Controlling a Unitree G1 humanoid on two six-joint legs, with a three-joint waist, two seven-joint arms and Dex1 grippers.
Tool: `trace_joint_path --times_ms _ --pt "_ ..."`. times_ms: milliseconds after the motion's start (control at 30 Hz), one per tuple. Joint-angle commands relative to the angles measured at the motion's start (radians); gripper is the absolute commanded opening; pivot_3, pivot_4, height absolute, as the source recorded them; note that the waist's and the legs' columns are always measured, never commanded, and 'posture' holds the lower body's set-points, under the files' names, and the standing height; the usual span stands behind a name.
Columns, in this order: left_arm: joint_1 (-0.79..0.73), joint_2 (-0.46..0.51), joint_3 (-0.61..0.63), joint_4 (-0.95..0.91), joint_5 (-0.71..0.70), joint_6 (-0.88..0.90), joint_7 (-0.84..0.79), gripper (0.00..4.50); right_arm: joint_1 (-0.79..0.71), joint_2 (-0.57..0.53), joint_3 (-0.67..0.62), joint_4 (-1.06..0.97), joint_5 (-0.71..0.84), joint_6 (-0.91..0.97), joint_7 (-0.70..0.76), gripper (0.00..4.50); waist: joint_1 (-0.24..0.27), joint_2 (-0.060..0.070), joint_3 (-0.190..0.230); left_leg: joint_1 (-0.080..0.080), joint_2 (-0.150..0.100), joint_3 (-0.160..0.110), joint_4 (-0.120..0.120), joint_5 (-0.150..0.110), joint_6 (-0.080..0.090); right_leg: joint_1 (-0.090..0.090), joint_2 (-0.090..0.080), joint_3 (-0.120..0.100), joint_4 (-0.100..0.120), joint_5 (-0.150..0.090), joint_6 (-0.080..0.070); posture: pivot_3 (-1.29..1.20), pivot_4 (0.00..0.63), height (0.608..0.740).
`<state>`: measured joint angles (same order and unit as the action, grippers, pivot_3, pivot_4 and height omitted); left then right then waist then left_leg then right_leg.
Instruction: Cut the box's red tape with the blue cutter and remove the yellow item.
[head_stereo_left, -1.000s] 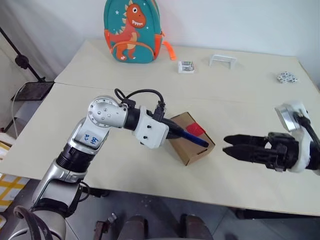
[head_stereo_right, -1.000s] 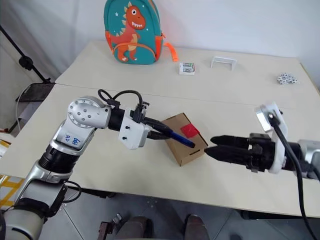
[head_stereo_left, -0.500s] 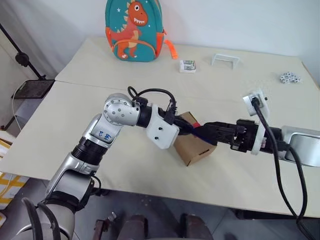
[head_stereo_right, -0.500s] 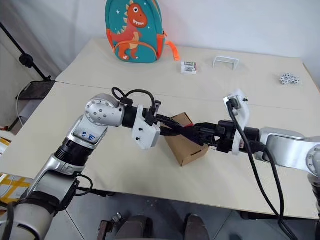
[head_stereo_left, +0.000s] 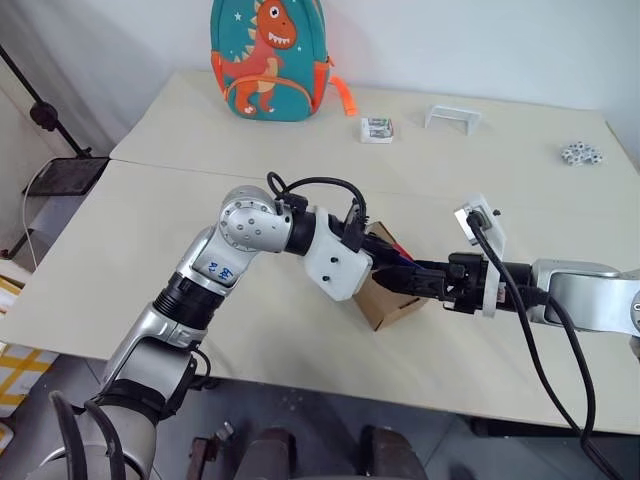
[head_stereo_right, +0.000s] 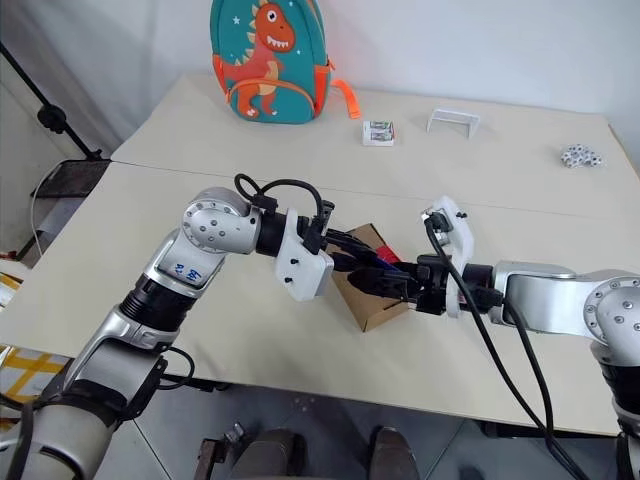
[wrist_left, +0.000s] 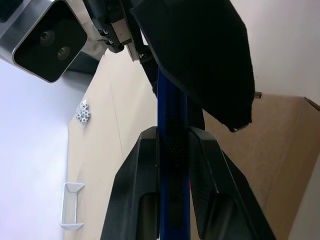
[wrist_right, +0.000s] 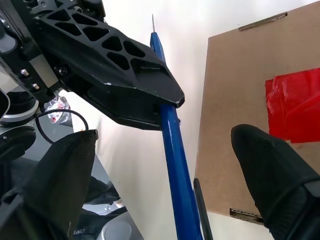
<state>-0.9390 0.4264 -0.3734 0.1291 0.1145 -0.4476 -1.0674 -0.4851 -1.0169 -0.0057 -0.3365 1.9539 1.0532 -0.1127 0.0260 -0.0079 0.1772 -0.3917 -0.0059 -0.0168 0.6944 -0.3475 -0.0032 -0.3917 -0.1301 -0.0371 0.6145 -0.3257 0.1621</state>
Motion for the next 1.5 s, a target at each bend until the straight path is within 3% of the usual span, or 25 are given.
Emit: trace_joint_path --times_ms 33,267,400,767,967,1100,1367,1500 --pt "-0.007 0.002 0.002 -0.041 -0.002 -0.006 0.012 0.45 0.008 -0.009 -0.036 0.005 0.018 0.007 0.007 4.48 0.000 0.000 0.000 0.000 0.000 0.000 0.001 0.000 0.000 0.000 0.000 0.000 0.001 0.000 0.000 0.00 0.150 0.740" --pt "-0.003 0.004 0.001 -0.041 0.000 -0.007 0.014 0.45 0.018 -0.007 -0.059 0.032 0.018 0.006 0.005 4.48 0.000 0.000 0.000 0.000 0.000 0.000 0.003 0.000 0.000 0.000 0.000 0.000 0.004 0.000 0.000 0.00 0.150 0.740" --pt "-0.003 0.006 0.001 -0.041 -0.001 -0.006 0.012 0.45 0.025 0.000 -0.066 0.035 0.018 0.001 0.000 3.63 0.000 0.000 0.000 0.000 0.000 0.000 0.003 0.000 0.000 0.000 -0.001 -0.001 0.004 0.000 0.000 0.00 0.150 0.740" --pt "-0.003 0.004 0.007 -0.042 0.000 0.006 0.021 0.45 0.007 0.015 -0.059 0.032 0.018 -0.001 0.005 0.10 0.000 0.000 0.000 0.000 0.000 0.000 0.003 0.000 0.000 0.000 -0.001 -0.001 0.005 0.000 0.000 0.00 0.150 0.740" --pt "0.004 -0.011 0.017 -0.056 -0.050 0.049 0.012 0.45 0.005 0.017 -0.059 0.030 0.018 0.002 0.022 0.12 0.000 0.000 0.000 0.000 0.000 0.000 0.003 0.000 0.000 0.000 -0.001 -0.002 0.005 0.000 0.000 0.00 0.150 0.740" --pt "0.021 -0.034 0.087 -0.132 -0.267 0.271 -0.037 1.71 0.013 0.005 -0.068 0.029 0.018 0.007 0.036 0.12 -0.001 0.000 0.000 0.000 0.001 -0.001 0.003 0.000 0.000 0.000 -0.001 -0.002 0.005 0.000 0.000 0.00 0.150 0.740" --pt "-0.009 0.105 0.281 -0.142 -0.540 0.647 -0.134 4.09 0.028 -0.031 -0.108 0.024 0.018 0.013 0.079 0.12 -0.004 0.000 0.000 0.001 0.001 -0.001 0.004 0.000 0.000 0.000 -0.001 -0.002 0.006 0.000 0.000 0.00 0.150 0.740" --pt "0.008 0.155 0.357 -0.115 -0.588 0.753 -0.102 4.12 0.072 -0.074 -0.169 0.014 0.007 0.009 0.105 0.12 -0.003 0.000 0.000 0.001 0.001 -0.001 0.004 0.000 0.000 0.000 -0.002 -0.002 0.006 0.000 0.000 0.00 0.150 0.740"
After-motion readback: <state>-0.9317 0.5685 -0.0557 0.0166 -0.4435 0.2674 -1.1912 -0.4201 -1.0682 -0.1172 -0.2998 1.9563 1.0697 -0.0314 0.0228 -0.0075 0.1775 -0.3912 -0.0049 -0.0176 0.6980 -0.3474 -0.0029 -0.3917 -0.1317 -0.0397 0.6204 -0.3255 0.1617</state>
